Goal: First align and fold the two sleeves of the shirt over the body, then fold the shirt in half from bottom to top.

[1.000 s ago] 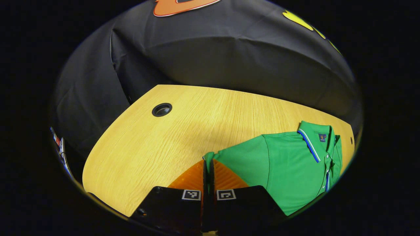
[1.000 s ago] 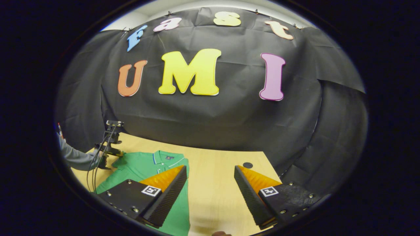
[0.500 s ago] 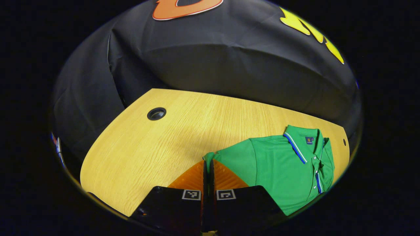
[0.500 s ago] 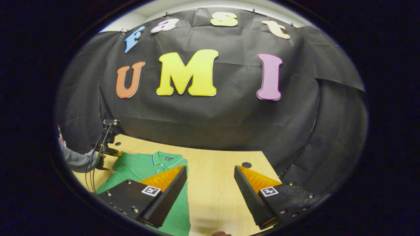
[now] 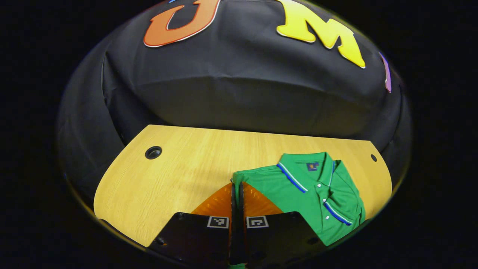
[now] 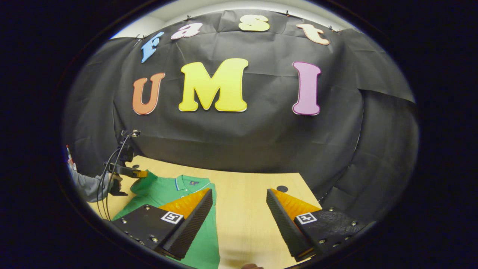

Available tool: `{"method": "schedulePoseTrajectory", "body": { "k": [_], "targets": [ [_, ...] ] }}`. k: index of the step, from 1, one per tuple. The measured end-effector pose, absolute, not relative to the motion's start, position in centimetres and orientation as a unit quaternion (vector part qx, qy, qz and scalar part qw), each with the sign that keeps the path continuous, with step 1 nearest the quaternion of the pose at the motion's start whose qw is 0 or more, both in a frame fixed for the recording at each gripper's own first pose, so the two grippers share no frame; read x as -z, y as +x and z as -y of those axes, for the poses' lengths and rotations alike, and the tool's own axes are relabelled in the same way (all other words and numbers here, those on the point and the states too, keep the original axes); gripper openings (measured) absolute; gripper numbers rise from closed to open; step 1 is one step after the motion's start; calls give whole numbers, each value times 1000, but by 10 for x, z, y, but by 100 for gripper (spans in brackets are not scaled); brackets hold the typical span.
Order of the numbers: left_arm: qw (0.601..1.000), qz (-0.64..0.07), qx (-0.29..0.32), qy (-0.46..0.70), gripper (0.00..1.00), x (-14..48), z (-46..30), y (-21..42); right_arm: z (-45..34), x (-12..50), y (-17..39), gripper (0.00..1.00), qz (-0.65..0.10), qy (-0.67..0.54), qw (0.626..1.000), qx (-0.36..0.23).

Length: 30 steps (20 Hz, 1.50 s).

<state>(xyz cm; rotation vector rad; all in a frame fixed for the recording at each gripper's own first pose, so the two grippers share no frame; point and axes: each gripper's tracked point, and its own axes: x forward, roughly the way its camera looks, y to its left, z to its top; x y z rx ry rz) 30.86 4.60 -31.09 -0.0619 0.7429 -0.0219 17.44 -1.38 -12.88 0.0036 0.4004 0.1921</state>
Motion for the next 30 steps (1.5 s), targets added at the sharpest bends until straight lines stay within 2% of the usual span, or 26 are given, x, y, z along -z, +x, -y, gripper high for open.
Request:
{"method": "schedulePoseTrajectory", "body": {
  "k": [8,18,19,21,23,30],
  "targets": [
    [925,-368,94,14,3,311,27,279,19,131,170,94,-201,3,975,-91],
    [913,-387,126,-5,3,324,78,260,22,137,168,94,-205,8,974,-90],
    [914,-390,114,8,9,330,73,261,22,137,168,94,-205,9,974,-90],
    [922,-372,99,33,95,329,66,266,24,138,168,94,-207,9,974,-89],
    [922,-371,107,34,100,326,70,263,27,138,167,94,-207,11,975,-87],
    [939,-330,95,30,100,273,51,233,14,142,149,94,-215,15,972,-98]
  ]
}}
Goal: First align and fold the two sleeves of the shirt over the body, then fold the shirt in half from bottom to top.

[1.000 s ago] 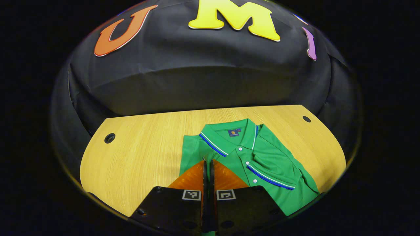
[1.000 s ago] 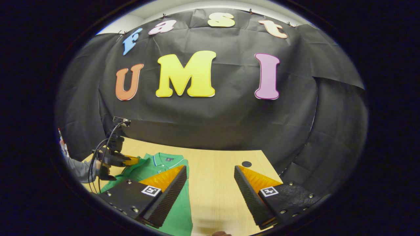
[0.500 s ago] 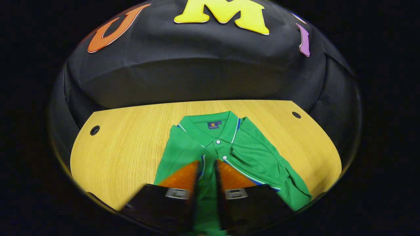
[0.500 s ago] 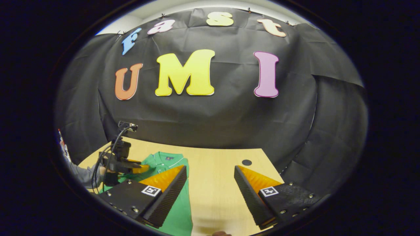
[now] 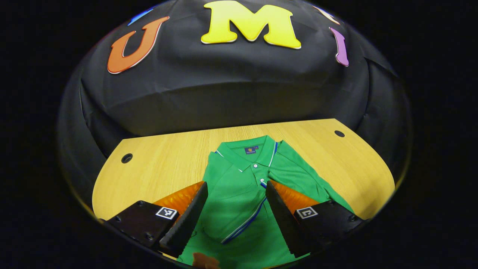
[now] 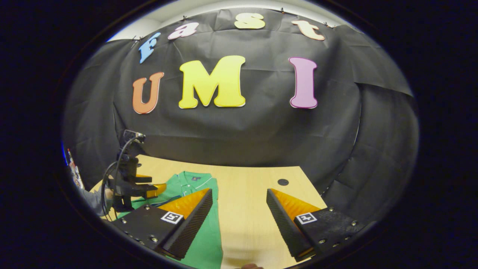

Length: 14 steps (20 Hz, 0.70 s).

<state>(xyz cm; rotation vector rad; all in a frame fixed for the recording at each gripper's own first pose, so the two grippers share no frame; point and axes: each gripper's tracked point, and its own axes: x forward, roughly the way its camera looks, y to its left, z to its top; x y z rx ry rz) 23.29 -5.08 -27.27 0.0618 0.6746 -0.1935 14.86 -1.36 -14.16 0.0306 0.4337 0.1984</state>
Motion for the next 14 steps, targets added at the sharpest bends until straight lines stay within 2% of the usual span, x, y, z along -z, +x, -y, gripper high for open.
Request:
{"method": "schedulePoseTrajectory", "body": {
  "k": [7,14],
  "targets": [
    [954,-289,85,10,100,206,13,140,-9,164,86,94,-251,14,961,-116],
    [931,-359,69,15,100,245,-17,16,-13,213,8,94,-304,-4,945,-120]
  ]
}}
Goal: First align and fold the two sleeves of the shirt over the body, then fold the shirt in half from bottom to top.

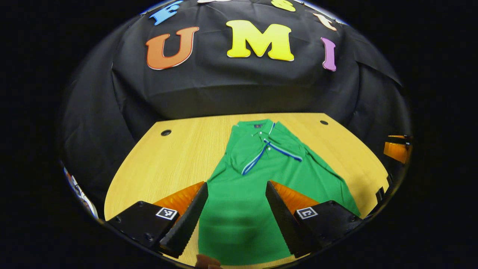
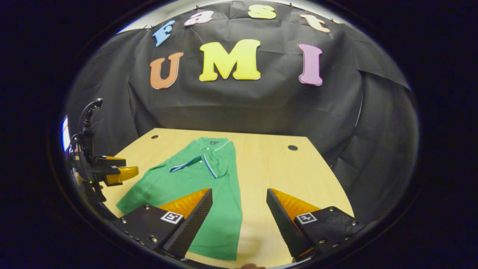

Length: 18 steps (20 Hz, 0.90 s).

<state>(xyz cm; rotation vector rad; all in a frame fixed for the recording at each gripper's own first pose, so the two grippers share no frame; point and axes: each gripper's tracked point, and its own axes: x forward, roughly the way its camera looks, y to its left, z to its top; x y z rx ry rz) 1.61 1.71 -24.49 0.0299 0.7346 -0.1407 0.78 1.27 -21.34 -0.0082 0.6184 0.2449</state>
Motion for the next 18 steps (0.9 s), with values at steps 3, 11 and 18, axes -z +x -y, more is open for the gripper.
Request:
{"method": "schedulePoseTrajectory", "body": {
  "k": [3,11,18],
  "targets": [
    [919,-391,52,22,99,265,-31,-26,-15,244,-24,94,-339,-2,933,-124],
    [890,-452,32,55,100,303,-54,-95,-18,319,-100,94,-435,4,892,-128],
    [871,-484,29,85,100,324,-64,-119,-22,352,-119,94,-473,0,872,-125]
  ]
}}
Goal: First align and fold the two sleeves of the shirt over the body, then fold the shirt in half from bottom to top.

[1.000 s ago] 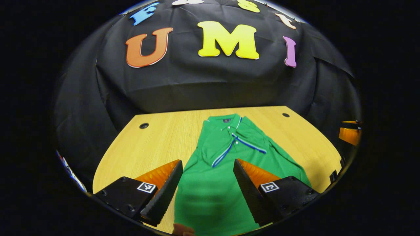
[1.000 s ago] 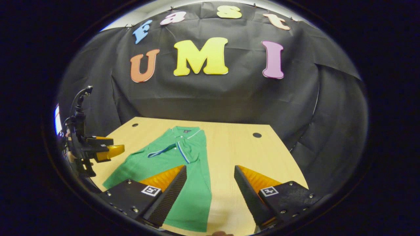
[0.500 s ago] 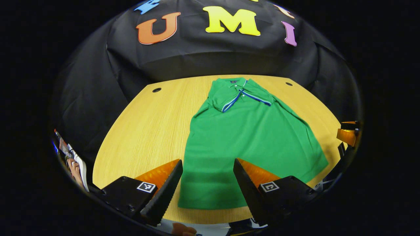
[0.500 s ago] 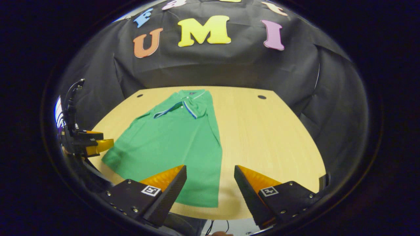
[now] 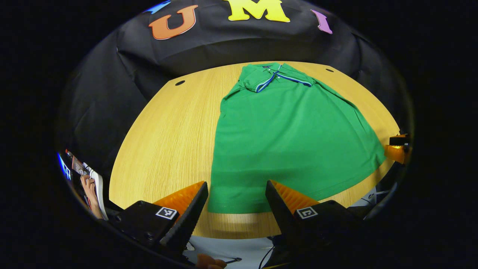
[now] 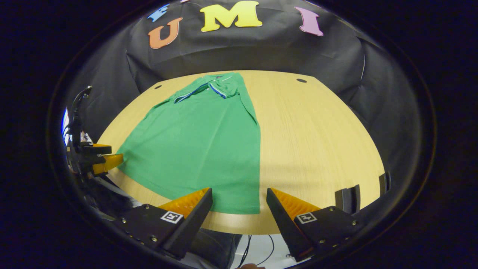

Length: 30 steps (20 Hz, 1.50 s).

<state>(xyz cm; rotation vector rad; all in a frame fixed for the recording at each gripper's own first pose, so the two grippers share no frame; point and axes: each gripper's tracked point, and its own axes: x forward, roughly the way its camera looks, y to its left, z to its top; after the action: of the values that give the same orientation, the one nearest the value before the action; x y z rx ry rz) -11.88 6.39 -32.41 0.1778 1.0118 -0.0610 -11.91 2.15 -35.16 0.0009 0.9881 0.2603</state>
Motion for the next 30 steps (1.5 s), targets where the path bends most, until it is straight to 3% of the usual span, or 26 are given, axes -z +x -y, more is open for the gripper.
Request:
{"method": "schedulePoseTrajectory", "body": {
  "k": [6,7,12,15,16,17,20,30],
  "targets": [
    [870,-486,25,82,100,331,-67,-122,-28,383,-130,94,-518,-36,845,-132],
    [872,-484,21,76,100,331,-68,-122,-30,376,-124,95,-498,-41,855,-137],
    [867,-498,-5,-17,97,338,-64,-127,-34,377,-129,95,-520,-24,844,-129],
    [864,-504,15,3,30,336,-57,-124,-54,377,-126,6,-519,32,843,-141],
    [864,-504,12,11,8,337,-58,-124,-53,377,-126,6,-524,38,839,-140],
    [864,-503,9,15,4,337,-56,-123,-53,377,-125,6,-526,45,838,-139],
    [864,-504,16,16,4,335,-51,-125,-55,376,-123,1,-522,53,839,-142],
    [867,-497,25,-2,3,313,-45,-120,-54,347,-106,1,-491,34,857,-152]
  ]
}}
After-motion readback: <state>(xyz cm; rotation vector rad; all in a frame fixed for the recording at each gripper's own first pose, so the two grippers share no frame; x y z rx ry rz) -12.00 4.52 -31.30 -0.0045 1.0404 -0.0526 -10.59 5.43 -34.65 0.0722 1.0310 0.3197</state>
